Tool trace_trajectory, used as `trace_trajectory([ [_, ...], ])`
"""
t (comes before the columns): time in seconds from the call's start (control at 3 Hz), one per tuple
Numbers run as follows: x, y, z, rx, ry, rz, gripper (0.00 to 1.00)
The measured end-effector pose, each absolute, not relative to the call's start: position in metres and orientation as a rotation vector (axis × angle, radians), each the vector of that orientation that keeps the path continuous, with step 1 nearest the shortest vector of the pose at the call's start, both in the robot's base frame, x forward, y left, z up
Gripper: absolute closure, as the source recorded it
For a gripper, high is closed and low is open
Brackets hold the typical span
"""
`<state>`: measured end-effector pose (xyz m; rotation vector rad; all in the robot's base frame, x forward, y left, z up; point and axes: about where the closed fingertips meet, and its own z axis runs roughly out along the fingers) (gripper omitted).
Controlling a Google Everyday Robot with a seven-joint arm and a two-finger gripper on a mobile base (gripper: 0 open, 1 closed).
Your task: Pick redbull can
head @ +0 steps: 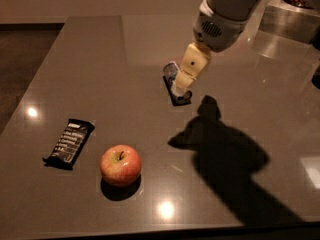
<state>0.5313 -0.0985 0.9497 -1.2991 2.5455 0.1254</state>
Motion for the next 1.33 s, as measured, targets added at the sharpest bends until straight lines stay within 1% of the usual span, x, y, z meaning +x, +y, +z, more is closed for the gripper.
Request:
trace_trajectory([
  [0.67, 0.579, -0.066, 0.921, -1.080, 2.665, 0.104, 0.00],
  [1.33, 0.609, -0.070, 0.904, -0.967, 2.710, 0.099, 0.00],
])
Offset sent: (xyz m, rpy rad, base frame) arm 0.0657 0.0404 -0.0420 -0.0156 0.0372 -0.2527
